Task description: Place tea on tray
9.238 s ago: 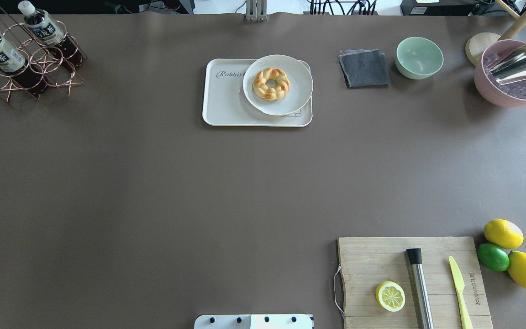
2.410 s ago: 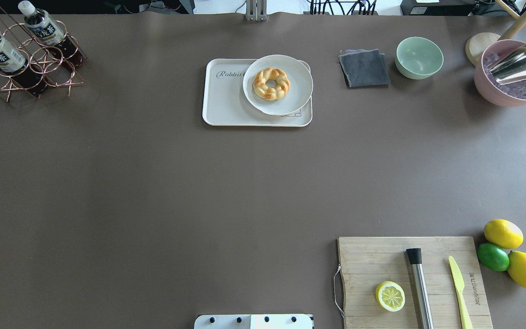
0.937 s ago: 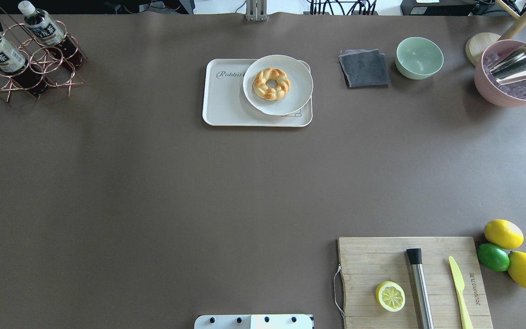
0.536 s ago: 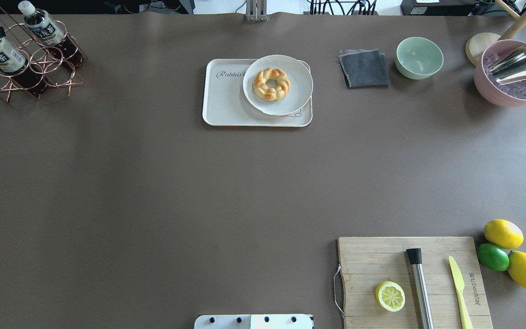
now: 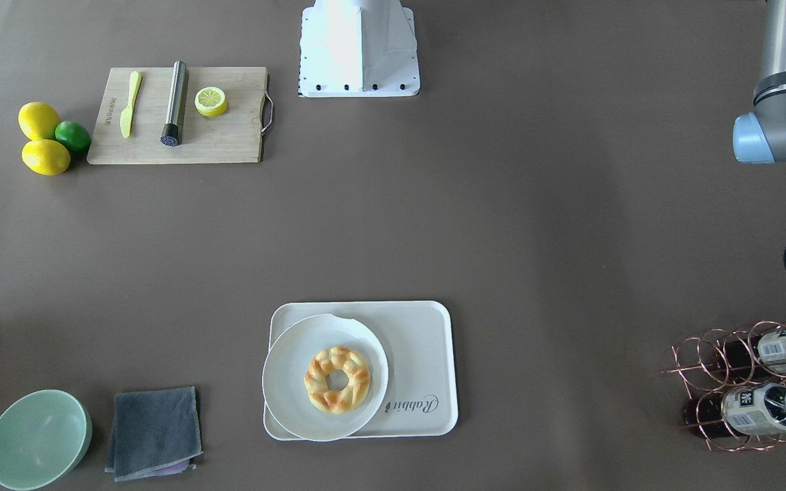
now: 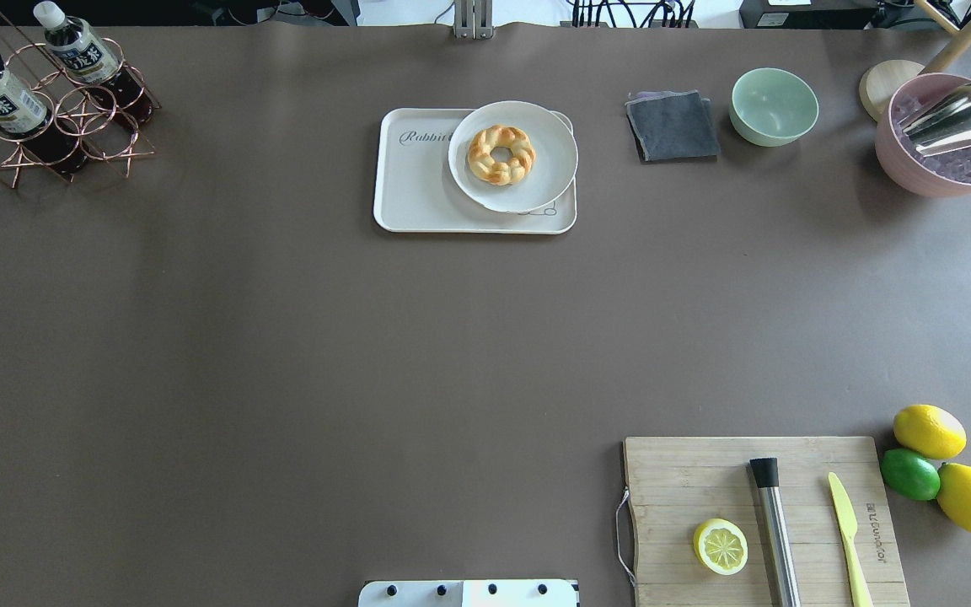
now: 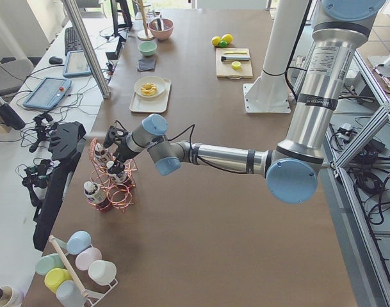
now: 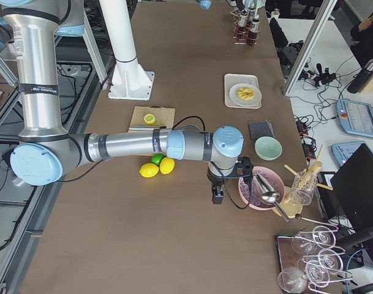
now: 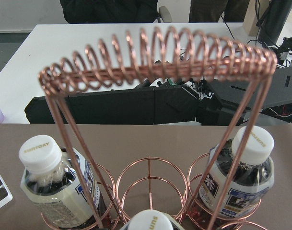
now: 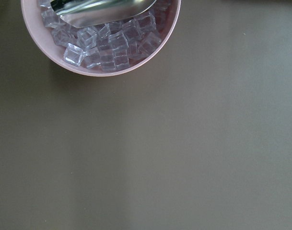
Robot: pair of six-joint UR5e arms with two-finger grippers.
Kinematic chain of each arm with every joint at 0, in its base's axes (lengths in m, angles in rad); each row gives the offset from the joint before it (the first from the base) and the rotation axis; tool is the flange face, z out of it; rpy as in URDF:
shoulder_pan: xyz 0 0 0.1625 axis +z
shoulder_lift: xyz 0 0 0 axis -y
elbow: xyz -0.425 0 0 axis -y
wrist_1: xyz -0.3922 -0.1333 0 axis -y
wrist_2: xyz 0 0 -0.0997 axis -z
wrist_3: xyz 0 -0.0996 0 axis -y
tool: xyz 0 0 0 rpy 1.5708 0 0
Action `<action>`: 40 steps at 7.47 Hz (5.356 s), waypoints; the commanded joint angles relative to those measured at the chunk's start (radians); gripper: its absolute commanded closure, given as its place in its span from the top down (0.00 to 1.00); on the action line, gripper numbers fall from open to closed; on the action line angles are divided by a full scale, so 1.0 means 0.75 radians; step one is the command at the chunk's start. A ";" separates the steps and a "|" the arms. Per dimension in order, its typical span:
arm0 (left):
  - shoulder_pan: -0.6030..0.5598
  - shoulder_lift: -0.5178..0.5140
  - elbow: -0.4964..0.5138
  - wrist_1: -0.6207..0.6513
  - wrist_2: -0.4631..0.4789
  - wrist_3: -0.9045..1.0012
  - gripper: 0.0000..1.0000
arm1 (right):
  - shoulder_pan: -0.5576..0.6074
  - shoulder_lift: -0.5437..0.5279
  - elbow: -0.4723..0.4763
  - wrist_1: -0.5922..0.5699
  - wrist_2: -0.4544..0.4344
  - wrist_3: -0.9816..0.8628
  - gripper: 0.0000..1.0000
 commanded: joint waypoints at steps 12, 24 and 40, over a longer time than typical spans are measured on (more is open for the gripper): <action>-0.027 -0.062 0.045 0.036 -0.047 0.039 0.00 | 0.000 -0.002 -0.003 0.018 0.000 0.000 1.00; -0.319 0.137 -0.656 0.544 -0.208 0.170 0.00 | -0.002 0.002 -0.036 0.043 0.002 0.000 1.00; 1.036 -0.702 -0.761 1.449 0.807 -0.846 0.00 | -0.002 0.018 -0.030 0.043 0.000 0.014 1.00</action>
